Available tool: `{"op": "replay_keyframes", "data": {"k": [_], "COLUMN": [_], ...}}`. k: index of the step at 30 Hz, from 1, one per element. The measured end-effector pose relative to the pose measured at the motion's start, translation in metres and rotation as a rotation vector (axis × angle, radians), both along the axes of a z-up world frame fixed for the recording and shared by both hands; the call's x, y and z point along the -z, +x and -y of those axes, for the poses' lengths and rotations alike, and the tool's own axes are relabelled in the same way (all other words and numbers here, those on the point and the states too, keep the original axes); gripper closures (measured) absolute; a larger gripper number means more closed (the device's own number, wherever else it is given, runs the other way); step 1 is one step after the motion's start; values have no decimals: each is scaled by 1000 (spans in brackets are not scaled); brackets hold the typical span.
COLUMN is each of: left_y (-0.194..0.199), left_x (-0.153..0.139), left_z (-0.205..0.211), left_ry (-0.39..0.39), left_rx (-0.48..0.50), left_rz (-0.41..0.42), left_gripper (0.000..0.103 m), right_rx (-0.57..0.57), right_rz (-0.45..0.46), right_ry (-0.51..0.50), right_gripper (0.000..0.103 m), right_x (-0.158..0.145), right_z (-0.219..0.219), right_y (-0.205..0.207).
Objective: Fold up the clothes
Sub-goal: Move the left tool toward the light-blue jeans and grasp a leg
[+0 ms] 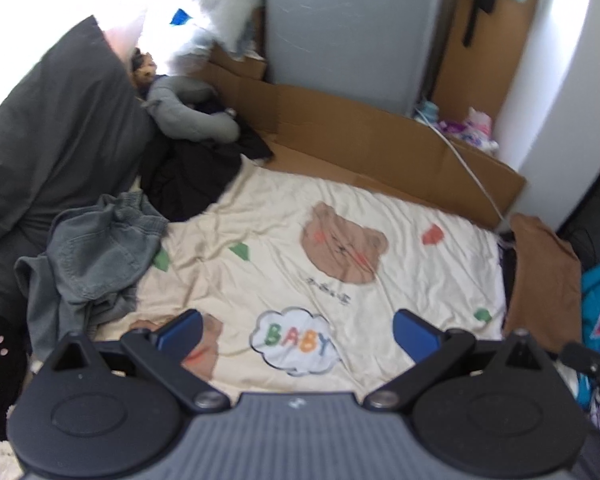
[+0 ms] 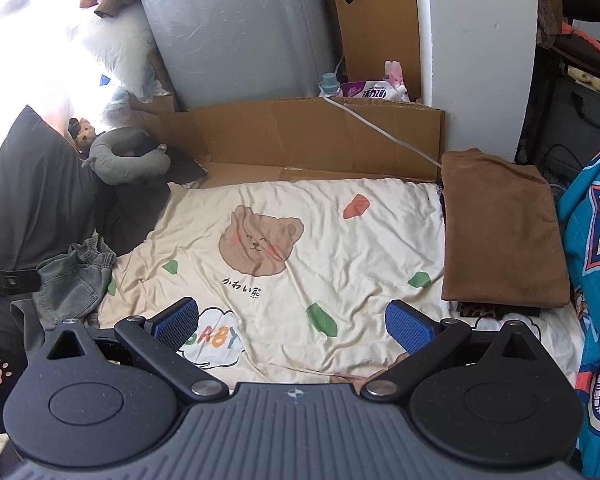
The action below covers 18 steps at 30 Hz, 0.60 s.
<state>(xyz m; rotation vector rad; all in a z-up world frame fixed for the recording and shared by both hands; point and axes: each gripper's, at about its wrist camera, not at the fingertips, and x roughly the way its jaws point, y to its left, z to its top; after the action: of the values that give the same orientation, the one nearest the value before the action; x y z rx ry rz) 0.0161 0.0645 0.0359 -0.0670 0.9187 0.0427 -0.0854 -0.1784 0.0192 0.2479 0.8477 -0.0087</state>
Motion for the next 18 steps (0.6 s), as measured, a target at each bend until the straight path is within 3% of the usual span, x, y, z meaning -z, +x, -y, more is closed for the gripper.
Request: {"op": "replay_keyframes", "data": {"k": [10,18], "left_y": [2,5], "left_x": [-4,-1], "left_z": [-50,-83], "left_ry": [27,33], "left_rx": [-54,-104], "left_rz": [24,32], "left_gripper": [1,9], "right_rx": [-19,-69], "right_rz": [3,4], "right_ry": [25,-47], "right_gripper": [1,1], "right_x": [-2,-5], "right_z": [0,-18], "right_y": [6,15]}}
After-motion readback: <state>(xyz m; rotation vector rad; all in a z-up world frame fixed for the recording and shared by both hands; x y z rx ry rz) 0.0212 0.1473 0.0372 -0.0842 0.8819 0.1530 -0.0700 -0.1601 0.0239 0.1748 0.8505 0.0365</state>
